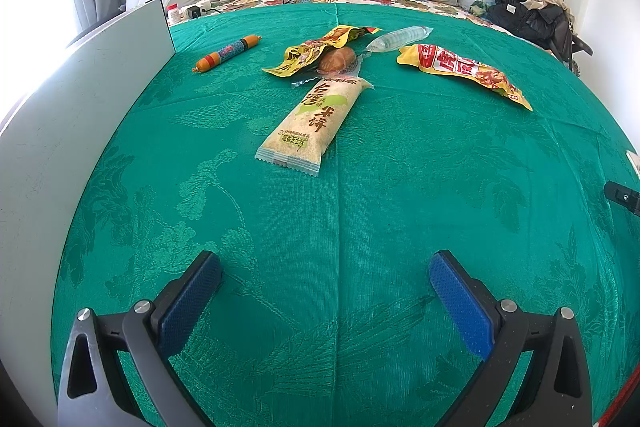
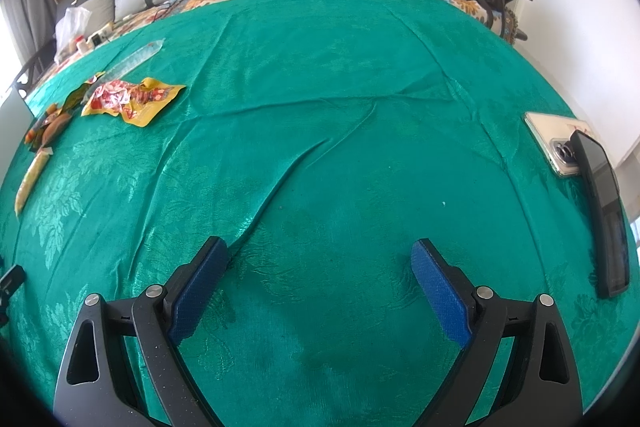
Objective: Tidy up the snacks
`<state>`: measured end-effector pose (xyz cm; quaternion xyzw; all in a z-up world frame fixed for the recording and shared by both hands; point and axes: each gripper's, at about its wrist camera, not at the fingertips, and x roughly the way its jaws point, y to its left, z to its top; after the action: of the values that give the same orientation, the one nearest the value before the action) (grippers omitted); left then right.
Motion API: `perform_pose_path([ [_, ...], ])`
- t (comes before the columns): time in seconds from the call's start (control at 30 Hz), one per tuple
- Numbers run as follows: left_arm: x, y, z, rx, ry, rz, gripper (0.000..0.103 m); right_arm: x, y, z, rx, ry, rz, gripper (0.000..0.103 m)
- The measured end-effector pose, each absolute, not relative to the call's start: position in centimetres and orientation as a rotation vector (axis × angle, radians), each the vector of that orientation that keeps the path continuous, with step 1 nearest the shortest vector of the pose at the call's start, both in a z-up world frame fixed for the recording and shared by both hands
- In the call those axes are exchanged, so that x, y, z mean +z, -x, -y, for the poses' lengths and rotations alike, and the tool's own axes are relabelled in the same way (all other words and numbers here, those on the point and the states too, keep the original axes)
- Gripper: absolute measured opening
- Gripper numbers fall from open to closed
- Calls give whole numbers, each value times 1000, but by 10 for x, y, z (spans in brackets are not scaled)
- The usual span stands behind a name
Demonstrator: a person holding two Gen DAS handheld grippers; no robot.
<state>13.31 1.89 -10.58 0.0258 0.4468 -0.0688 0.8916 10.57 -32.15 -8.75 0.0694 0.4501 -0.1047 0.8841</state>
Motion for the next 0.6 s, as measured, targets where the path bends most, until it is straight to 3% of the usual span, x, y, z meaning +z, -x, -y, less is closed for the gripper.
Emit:
perform_pose_path([
  [0.6,-106,-134,-20,-148,-49,-934,103,-91,-104,310,-220,-104,-917,97],
])
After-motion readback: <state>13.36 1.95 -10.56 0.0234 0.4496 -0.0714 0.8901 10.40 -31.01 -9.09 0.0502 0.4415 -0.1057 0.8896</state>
